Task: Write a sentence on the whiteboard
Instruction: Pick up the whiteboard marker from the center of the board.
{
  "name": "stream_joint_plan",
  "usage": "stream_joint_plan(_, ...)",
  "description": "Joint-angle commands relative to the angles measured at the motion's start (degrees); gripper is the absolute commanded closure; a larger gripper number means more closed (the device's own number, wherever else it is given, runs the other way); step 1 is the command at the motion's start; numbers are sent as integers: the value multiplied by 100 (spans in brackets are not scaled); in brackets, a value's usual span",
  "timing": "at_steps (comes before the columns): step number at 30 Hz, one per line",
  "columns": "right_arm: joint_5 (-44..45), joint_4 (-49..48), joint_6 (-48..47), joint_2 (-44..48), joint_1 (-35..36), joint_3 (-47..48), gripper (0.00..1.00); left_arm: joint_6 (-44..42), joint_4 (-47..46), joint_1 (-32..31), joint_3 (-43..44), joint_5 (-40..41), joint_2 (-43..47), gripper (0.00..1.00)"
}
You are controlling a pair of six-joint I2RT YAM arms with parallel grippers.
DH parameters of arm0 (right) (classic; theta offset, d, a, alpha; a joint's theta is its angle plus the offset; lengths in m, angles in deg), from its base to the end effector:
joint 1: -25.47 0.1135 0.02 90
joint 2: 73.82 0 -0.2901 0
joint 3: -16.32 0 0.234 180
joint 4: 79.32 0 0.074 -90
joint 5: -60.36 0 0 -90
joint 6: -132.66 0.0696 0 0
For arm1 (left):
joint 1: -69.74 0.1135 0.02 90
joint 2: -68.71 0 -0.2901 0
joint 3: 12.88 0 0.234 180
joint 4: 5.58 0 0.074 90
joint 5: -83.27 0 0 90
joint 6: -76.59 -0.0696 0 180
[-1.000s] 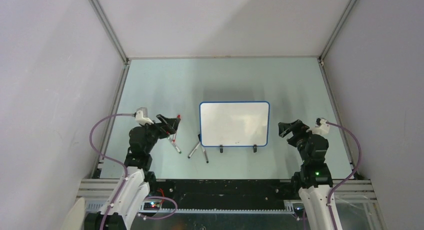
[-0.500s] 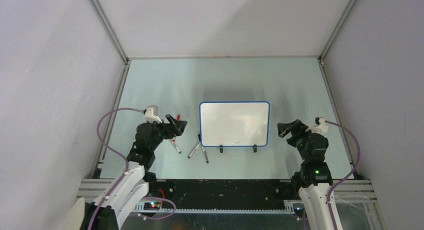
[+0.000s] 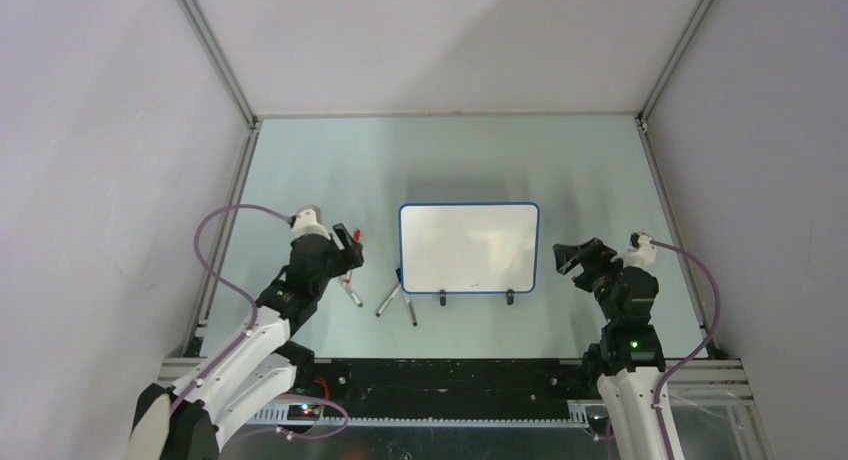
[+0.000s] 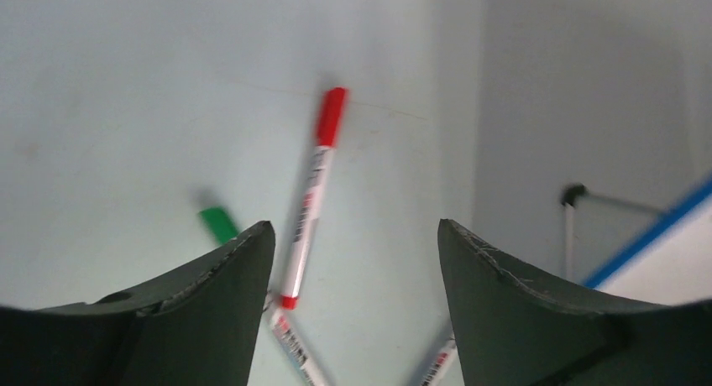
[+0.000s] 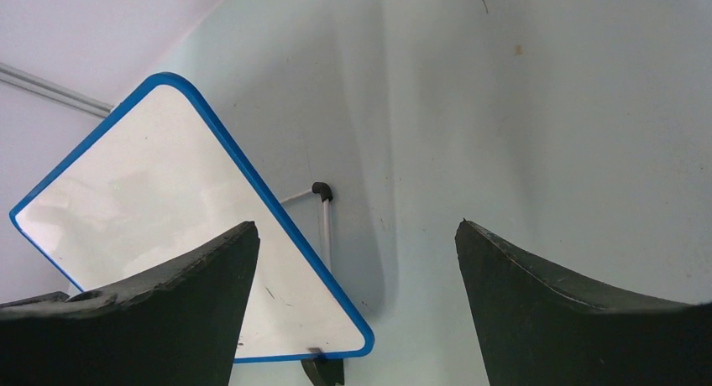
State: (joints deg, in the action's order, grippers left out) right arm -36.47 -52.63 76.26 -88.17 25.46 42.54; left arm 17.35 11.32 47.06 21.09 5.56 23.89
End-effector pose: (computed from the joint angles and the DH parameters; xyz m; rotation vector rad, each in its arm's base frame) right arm 0.1063 0.0083 0.1969 0.4553 1.8025 0.5192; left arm 0.1623 -0.0518 0.2078 -0.2785 2.0436 -0.3609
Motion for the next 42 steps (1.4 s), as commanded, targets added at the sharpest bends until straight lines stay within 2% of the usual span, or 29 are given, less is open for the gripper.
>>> stream_joint_plan(1,-58,-252,-85,13,-13,-3,9,1089,1376,-23,464,1660,-125,25)
stream_joint_plan(2,-56,-256,-83,5,-10,-4,9,1483,1883,-25,621,1789,-175,25)
stream_joint_plan(4,-55,-263,-78,-18,-16,5,9,1689,2360,-18,789,1770,-223,26)
stream_joint_plan(5,-49,-270,-75,-26,-14,10,9,1657,2366,-22,792,1406,-226,31)
stream_joint_plan(7,-47,-287,-66,-55,-11,6,9,1593,2347,-47,755,800,-252,34)
stream_joint_plan(8,-51,-287,-65,-76,-14,3,9,1413,2281,-95,735,602,-254,34)
stream_joint_plan(11,-55,-295,-61,-125,-15,13,9,684,2079,-279,715,-679,-173,33)
stream_joint_plan(15,-55,-294,-65,-124,-12,15,10,267,1808,-632,385,-871,373,29)
stream_joint_plan(20,-60,-267,-73,-100,-15,11,10,181,1566,-956,120,-934,641,31)
stream_joint_plan(31,-86,-309,-73,-163,-13,-7,9,-13,1855,-2252,739,31,-1160,37)
stream_joint_plan(37,-90,-317,-66,-216,-11,-1,10,-25,1997,-2437,1074,256,-1953,40)
stream_joint_plan(40,-97,-325,-65,-248,-16,14,10,69,2159,-2448,1185,497,-2181,49)
stream_joint_plan(42,-107,-338,-65,-270,-15,8,10,182,2203,-2449,1215,618,-2278,51)
